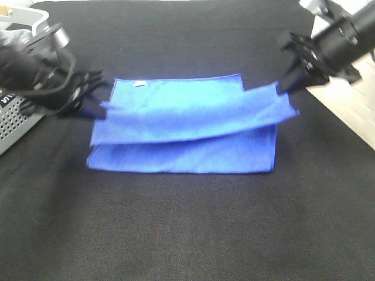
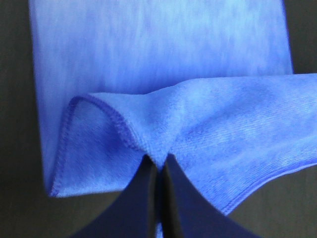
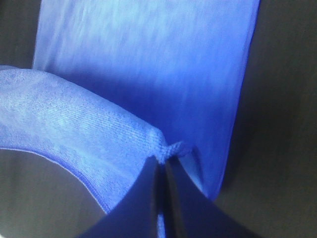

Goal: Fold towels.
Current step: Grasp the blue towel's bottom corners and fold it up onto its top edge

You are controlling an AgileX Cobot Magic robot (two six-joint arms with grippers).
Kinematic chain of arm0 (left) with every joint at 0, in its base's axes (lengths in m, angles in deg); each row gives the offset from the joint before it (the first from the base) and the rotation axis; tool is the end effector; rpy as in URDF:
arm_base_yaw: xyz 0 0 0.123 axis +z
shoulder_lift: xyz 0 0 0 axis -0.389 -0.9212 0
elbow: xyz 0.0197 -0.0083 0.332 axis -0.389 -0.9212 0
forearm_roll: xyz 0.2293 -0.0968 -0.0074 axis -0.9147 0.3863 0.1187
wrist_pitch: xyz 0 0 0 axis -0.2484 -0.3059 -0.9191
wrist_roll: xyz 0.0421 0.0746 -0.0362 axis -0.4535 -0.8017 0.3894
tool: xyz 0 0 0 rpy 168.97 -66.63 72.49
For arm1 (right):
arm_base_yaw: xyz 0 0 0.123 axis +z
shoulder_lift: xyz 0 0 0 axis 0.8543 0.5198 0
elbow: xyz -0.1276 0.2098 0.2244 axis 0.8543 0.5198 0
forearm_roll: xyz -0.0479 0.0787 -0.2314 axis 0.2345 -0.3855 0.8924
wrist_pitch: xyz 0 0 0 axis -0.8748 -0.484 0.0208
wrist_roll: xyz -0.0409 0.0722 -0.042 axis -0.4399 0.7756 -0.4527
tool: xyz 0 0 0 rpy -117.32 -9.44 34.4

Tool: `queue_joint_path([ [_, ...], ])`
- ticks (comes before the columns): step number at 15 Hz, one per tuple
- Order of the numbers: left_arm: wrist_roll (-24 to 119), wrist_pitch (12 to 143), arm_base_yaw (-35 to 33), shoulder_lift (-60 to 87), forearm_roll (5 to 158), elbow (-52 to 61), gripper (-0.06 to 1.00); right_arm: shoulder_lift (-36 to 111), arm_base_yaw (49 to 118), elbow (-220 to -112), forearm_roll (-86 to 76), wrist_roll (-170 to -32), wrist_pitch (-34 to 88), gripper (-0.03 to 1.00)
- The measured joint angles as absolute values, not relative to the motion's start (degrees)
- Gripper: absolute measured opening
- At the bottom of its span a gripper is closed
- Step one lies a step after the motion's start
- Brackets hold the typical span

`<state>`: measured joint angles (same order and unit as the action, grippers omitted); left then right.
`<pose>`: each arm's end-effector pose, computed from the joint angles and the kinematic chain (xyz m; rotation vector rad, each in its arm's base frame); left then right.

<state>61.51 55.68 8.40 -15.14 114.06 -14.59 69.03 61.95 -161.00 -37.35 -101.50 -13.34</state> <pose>0.3515 -0.1209 0.2358 -0.0684 2.5884 -0.6573 0.3846 0.0677 0.2739 -0.1011 2.6870 0.7406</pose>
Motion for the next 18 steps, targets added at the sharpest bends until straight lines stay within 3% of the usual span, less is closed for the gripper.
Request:
queue_joint_path([
  [6, 67.2, 55.6, 9.3, -28.5, 113.8, 5.9, 0.0, 86.0, 61.9, -181.7, -36.1, -100.1, -14.8, 0.0],
  [13, 67.9, 56.1, 12.5, -39.5, 112.1, 22.2, 0.0, 95.9, 61.9, -193.7, -35.6, -100.0, -10.0, 0.0],
  [18, 65.4, 64.7, 12.4, -46.9, 111.8, 28.1, 0.0, 105.1, 61.9, -204.2, -35.5, -100.0, -8.6, 0.0],
])
